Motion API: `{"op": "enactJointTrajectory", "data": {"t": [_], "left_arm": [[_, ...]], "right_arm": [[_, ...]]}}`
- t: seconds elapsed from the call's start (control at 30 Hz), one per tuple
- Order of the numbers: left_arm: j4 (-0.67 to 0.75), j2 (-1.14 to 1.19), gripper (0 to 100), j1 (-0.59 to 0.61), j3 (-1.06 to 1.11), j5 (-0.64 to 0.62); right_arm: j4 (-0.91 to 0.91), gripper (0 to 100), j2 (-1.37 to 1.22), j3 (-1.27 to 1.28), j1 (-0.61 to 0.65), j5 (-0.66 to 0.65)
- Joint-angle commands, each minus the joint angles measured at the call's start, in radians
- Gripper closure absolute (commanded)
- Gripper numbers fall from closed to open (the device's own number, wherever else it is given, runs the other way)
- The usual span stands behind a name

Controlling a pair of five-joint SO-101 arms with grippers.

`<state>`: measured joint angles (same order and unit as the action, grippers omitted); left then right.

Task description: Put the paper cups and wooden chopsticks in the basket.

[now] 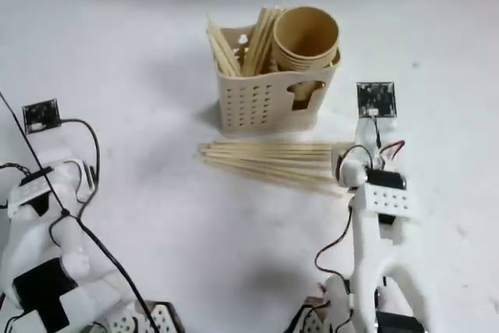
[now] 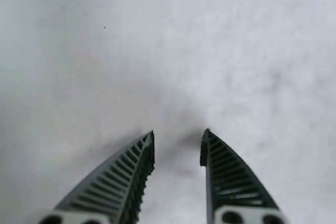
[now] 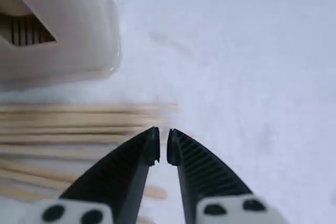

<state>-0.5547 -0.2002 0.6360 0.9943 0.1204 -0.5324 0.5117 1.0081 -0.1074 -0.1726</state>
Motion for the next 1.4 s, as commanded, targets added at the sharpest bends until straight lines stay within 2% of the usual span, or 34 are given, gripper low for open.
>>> {"op": "enactJointTrajectory", "data": {"t": [0.0, 0.23, 0.43, 0.83, 1.17, 1.37], "left_arm": [[0.009, -0.007, 84, 0.012, -0.002, -0.006], [0.009, -0.007, 84, 0.012, -0.002, -0.006], [0.009, -0.007, 84, 0.012, -0.002, -0.006], [0.009, -0.007, 84, 0.012, -0.002, -0.006], [0.011, -0.007, 84, 0.012, -0.002, -0.005], [0.011, -0.007, 84, 0.012, -0.002, -0.005]], "right_arm": [[0.019, 96.1, -0.087, -0.13, -0.002, 0.095], [0.021, 96.1, -0.472, -0.407, -0.001, 0.322], [0.018, 96.5, -0.657, -0.468, -0.001, 0.334], [-0.226, 98.1, -0.634, -0.453, 0.033, 0.118], [-0.122, 98.2, -0.232, -0.009, 0.191, -0.078], [-0.189, 98.2, -0.03, 0.141, 0.294, -0.183]]}}
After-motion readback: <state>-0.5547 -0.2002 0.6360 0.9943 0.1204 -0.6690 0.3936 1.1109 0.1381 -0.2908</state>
